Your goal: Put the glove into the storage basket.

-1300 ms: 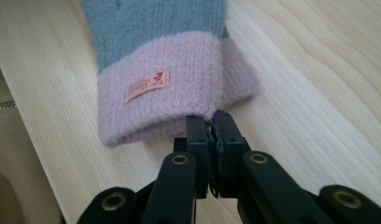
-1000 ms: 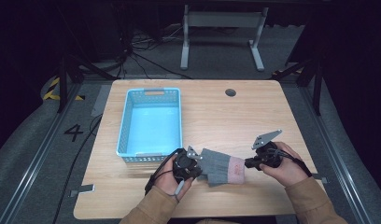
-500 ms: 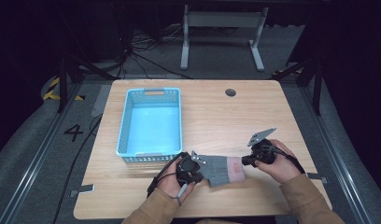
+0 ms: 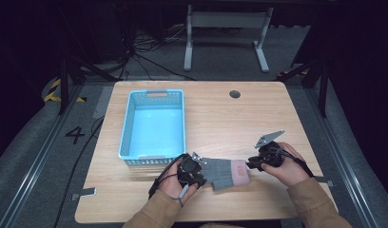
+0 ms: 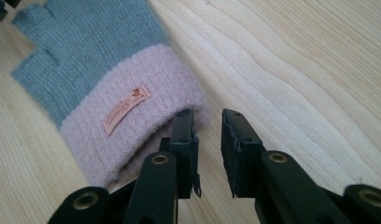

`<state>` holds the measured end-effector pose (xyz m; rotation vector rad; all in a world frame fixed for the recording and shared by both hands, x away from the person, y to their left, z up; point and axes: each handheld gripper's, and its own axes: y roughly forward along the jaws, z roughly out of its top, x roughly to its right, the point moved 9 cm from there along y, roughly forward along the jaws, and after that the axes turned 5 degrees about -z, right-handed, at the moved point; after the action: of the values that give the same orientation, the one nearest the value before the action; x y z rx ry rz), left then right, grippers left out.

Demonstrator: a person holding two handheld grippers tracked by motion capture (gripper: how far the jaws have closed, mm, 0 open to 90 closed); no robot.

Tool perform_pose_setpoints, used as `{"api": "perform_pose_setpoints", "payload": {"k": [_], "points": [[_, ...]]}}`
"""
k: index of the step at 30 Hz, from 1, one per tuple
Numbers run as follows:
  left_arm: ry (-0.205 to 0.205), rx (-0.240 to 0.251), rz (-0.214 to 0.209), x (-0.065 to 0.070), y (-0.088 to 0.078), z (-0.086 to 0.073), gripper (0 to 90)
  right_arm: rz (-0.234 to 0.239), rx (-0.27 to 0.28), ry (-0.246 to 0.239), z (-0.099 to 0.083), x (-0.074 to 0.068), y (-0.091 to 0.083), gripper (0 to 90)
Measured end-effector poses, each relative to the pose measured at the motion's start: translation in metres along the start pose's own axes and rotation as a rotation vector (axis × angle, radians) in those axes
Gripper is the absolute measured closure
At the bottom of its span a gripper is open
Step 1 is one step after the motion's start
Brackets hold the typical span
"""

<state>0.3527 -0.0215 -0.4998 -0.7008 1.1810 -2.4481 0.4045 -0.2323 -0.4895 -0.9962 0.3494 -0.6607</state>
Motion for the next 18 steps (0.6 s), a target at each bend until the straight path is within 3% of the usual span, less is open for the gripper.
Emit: {"api": "perform_pose_setpoints", "payload": {"k": [8, 13, 18], "points": [[0.016, 0.047, 0.002, 0.001, -0.008, 0.01, 63.4, -0.029, 0.014, 0.031, -0.007, 0.01, -0.011, 73.2], [0.038, 0.066, -0.024, 0.008, -0.006, 0.019, 56.5, -0.045, 0.021, 0.052, -0.011, 0.015, -0.018, 72.4], [0.055, 0.077, -0.012, 0.009, -0.005, 0.027, 51.7, -0.049, 0.023, 0.073, -0.016, 0.018, -0.021, 68.3]]}}
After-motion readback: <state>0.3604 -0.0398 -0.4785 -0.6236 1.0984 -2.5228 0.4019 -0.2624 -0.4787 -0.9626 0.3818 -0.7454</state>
